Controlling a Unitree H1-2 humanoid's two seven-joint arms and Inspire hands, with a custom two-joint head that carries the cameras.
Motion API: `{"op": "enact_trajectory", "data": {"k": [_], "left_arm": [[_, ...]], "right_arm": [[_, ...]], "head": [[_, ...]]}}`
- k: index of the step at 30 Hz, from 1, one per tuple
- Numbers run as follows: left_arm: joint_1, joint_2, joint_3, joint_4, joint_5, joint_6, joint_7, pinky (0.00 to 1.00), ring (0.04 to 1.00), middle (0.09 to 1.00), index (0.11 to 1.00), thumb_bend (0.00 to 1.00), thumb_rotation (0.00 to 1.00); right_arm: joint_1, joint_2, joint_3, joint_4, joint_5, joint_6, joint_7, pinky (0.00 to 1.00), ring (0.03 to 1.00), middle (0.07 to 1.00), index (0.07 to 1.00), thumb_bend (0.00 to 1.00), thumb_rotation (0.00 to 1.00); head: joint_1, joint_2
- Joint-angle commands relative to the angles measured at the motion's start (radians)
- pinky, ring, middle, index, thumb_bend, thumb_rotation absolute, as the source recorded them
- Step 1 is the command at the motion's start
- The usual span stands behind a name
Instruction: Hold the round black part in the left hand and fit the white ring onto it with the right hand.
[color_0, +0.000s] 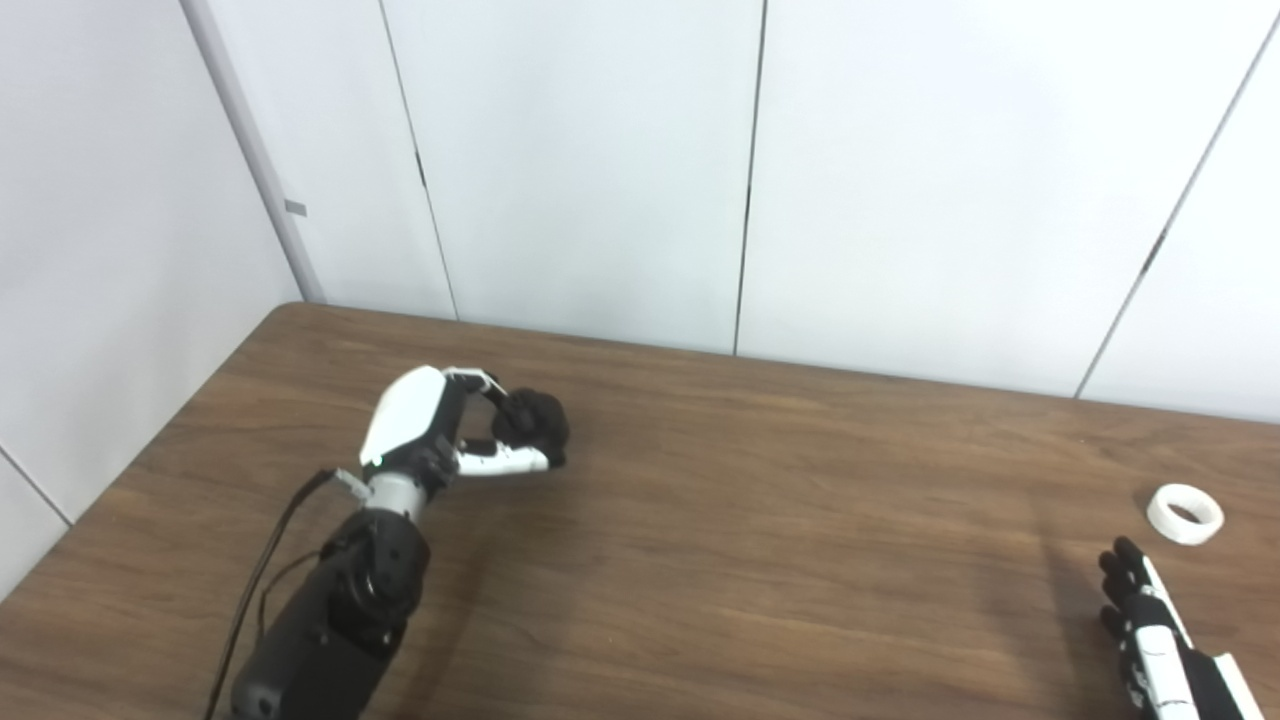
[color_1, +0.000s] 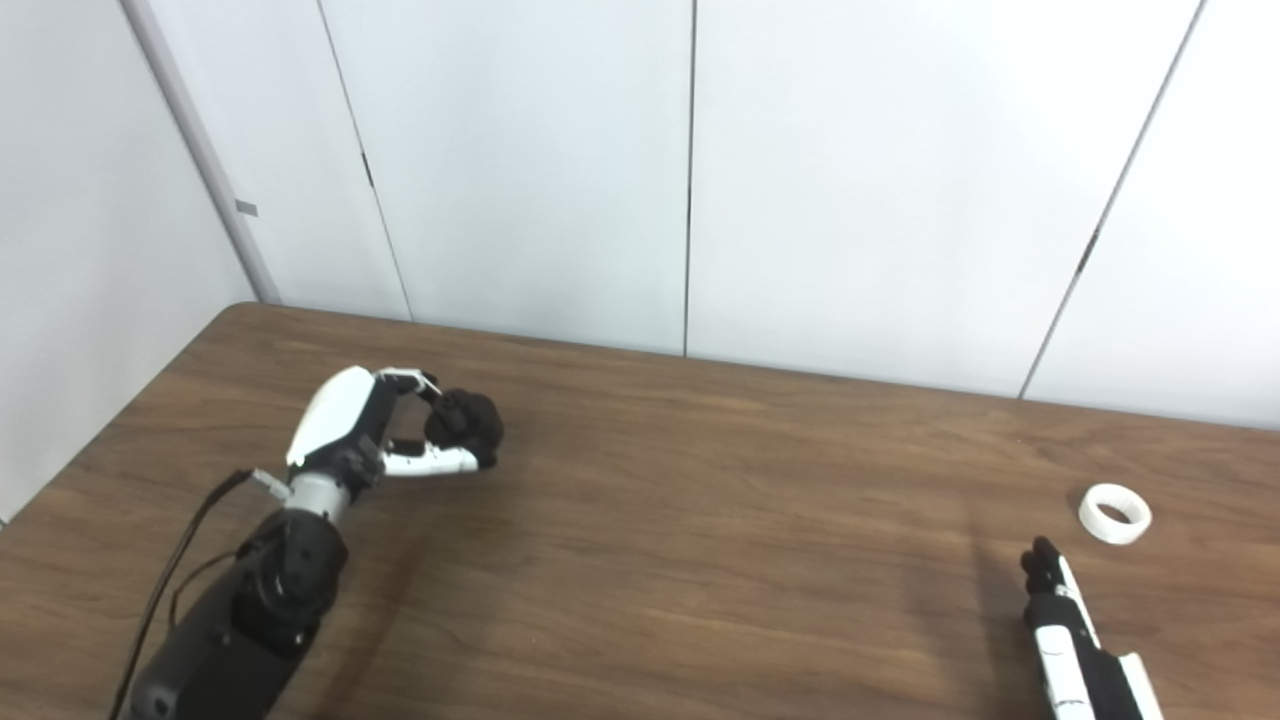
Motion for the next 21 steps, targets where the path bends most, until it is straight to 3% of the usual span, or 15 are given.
{"op": "enact_trajectory", "data": {"k": [1, 6, 11, 15, 21], "left_arm": [[-0.002, 0.007, -0.012, -0.074, 0.045, -0.004, -0.002, 0.9, 0.888, 0.808, 0.486, 0.52, 0.05], [0.059, -0.019, -0.068, -0.185, 0.088, -0.031, -0.049, 0.99, 0.905, 0.81, 0.485, 0.52, 0.05], [0.094, -0.048, -0.103, -0.278, 0.122, -0.027, -0.107, 1.0, 0.907, 0.813, 0.485, 0.52, 0.05], [0.119, -0.054, -0.146, -0.304, 0.202, -0.066, -0.112, 1.0, 0.902, 0.809, 0.485, 0.52, 0.06], [0.152, -0.077, -0.2, -0.317, 0.274, -0.131, -0.112, 1.0, 0.907, 0.807, 0.485, 0.52, 0.06]], "right_arm": [[-0.019, 0.003, 0.0, -0.026, -0.002, -0.029, -0.008, 1.0, 1.0, 0.978, 1.0, 0.47, 1.0], [-0.031, 0.017, 0.0, -0.013, 0.003, -0.044, -0.012, 1.0, 1.0, 0.969, 1.0, 0.49, 1.0], [-0.036, 0.023, 0.006, -0.009, -0.006, -0.046, -0.015, 1.0, 0.992, 0.961, 1.0, 0.5, 1.0], [-0.039, 0.037, 0.015, -0.014, -0.025, -0.035, -0.026, 1.0, 0.969, 0.947, 1.0, 0.56, 1.0], [-0.042, 0.055, 0.027, -0.035, -0.052, -0.015, -0.036, 1.0, 0.972, 0.946, 1.0, 0.53, 1.0]], "head": [[-0.004, 0.004], [-0.025, 0.016], [-0.057, 0.033], [-0.086, 0.049], [-0.115, 0.068]]}}
